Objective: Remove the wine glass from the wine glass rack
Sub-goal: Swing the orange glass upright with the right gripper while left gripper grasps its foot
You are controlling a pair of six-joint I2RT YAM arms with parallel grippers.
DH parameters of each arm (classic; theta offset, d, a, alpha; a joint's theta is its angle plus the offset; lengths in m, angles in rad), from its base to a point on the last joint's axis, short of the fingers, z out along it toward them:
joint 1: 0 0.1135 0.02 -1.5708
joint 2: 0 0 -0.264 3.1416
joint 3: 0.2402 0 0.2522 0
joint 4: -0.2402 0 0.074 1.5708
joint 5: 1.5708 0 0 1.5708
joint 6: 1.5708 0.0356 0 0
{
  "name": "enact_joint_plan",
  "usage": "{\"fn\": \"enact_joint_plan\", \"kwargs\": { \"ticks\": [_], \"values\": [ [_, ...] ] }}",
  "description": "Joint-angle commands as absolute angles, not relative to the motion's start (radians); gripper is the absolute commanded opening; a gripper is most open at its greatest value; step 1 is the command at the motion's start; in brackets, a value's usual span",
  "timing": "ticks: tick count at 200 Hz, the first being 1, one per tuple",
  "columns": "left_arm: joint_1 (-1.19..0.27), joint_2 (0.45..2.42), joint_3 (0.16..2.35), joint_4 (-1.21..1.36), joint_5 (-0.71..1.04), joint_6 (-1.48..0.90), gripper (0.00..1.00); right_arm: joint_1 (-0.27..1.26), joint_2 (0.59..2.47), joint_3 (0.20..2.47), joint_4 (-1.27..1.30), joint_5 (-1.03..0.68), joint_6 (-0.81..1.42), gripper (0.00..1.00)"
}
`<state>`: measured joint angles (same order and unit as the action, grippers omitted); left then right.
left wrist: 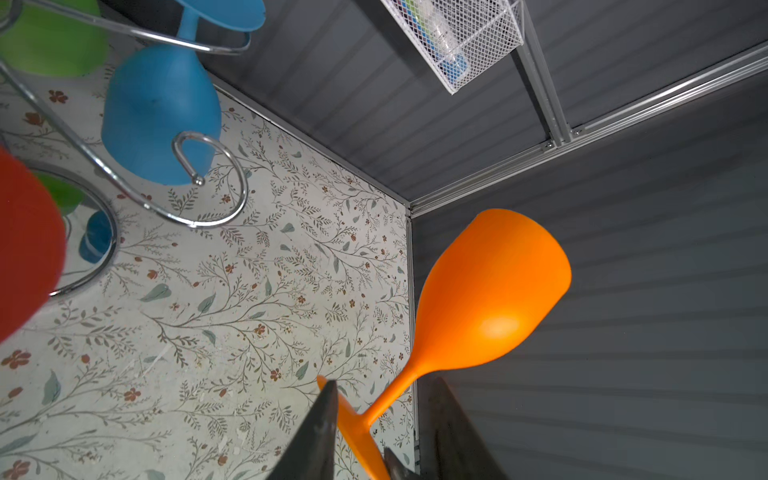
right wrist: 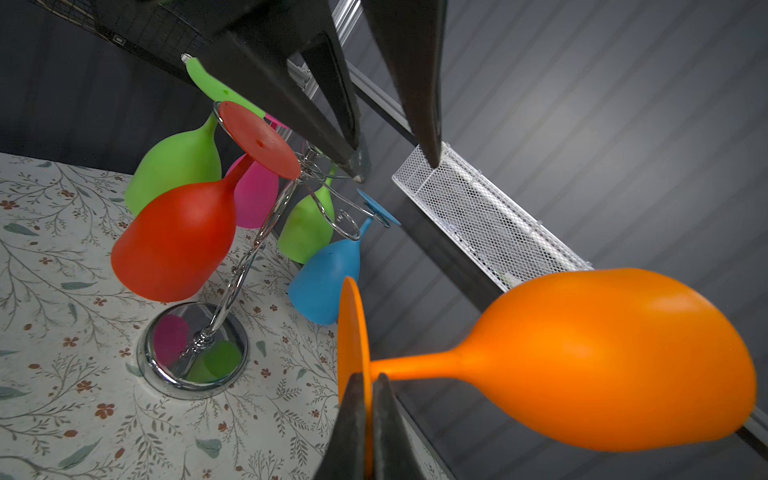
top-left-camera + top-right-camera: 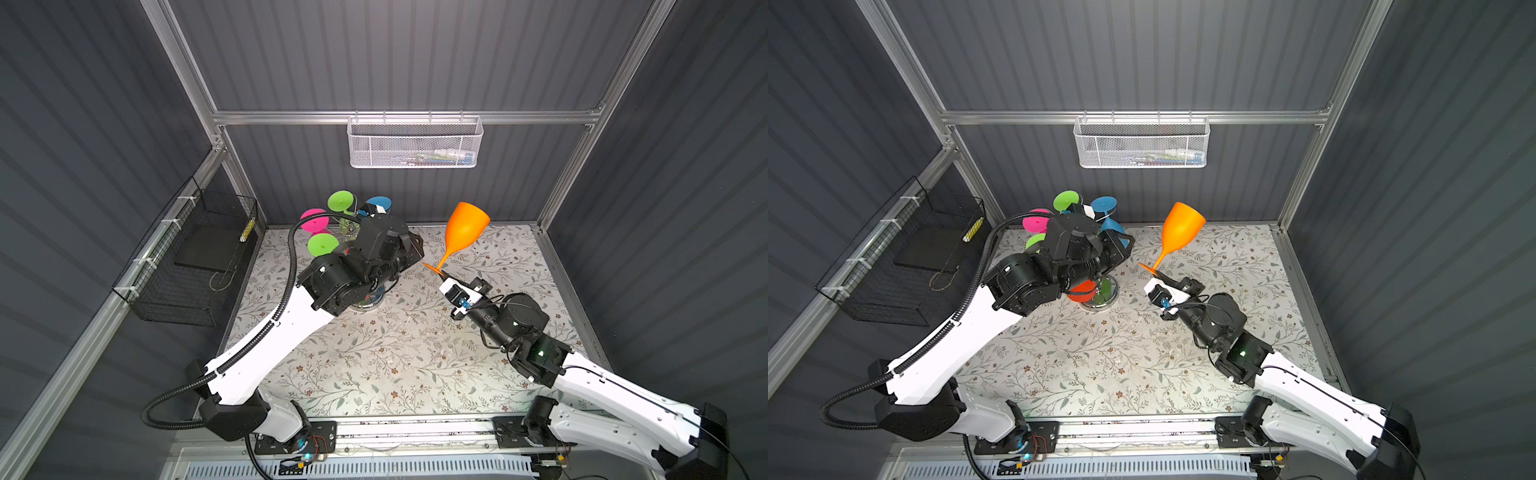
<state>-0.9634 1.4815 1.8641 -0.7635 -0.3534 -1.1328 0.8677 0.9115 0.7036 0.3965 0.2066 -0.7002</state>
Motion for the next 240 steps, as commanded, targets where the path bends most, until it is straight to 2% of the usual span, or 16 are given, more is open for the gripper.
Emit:
{"fn": "enact_joint_plan", "kwargs": {
  "ticks": [1, 38, 68, 134, 240],
  "values": [
    [-0.992, 1.509, 1.914, -0.86, -0.434, -1.24, 0.38, 0.873, 0.908, 0.687, 0.48, 0.246, -0.749, 0.0],
    [-1.003, 1.535, 1.933, -0.879, -0.439, -1.326, 0.39, 0.873, 0.919, 0.679, 0.504, 0.249, -0.76, 0.0],
    [-1.005, 1.612, 2.05, -1.035, -0.431, -1.406, 0.39, 0.873, 0.92, 0.669, 0.524, 0.248, -0.759, 0.0],
    [-1.005, 1.624, 1.997, -0.965, -0.4, -1.468, 0.39, 0.873, 0.935, 0.663, 0.546, 0.236, -0.753, 0.0],
    [-1.008, 1.684, 2.022, -0.951, -0.347, -1.514, 0.29, 0.871, 0.948, 0.66, 0.573, 0.239, -0.753, 0.0]
  ]
}}
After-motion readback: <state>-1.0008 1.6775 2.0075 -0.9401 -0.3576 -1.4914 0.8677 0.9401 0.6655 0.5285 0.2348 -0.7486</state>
